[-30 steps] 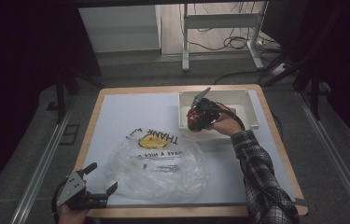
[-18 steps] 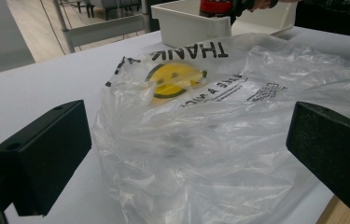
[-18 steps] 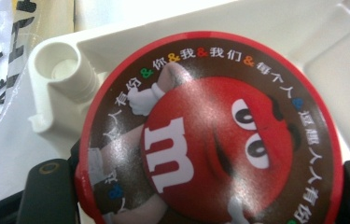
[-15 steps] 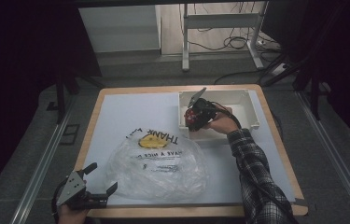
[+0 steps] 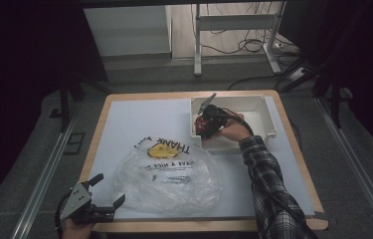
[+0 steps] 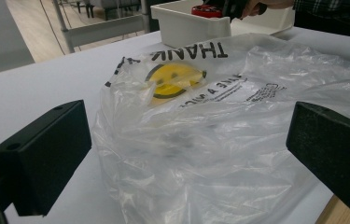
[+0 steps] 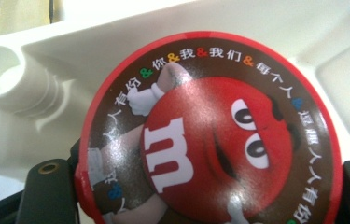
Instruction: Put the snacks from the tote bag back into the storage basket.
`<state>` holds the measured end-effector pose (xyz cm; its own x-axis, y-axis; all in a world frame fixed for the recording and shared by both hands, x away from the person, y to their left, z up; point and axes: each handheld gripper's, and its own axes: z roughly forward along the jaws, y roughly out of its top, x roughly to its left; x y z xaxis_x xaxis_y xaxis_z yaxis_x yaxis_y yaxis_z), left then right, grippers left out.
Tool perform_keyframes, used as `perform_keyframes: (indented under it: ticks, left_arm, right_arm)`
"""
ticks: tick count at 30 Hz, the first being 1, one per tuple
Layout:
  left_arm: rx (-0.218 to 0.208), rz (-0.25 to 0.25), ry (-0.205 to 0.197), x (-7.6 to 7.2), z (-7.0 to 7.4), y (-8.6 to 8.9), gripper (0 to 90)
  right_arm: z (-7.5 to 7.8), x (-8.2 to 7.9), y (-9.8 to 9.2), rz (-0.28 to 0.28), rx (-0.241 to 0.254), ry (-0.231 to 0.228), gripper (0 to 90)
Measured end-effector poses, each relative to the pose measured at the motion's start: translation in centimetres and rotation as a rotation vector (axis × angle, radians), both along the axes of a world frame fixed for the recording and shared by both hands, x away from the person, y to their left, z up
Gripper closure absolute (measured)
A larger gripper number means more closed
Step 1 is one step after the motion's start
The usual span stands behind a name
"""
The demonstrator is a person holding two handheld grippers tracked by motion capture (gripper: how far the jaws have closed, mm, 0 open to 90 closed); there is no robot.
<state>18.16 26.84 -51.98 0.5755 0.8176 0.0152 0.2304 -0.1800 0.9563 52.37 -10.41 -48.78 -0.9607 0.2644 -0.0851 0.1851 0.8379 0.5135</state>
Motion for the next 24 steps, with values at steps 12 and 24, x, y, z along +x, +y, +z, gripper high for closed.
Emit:
perform_keyframes:
  ticks: [12, 24]
  left_arm:
    - [-0.001, 0.000, 0.001, 0.0, 0.0, 0.0, 0.0]
    - [0.000, 0.000, 0.000, 0.0, 0.0, 0.0, 0.0]
  right_arm:
    - [-0.8, 1.1, 0.0, -0.011, -0.002, 0.012, 25.6]
    - [-1.0, 1.8, 0.2, -0.015, 0.013, 0.010, 25.5]
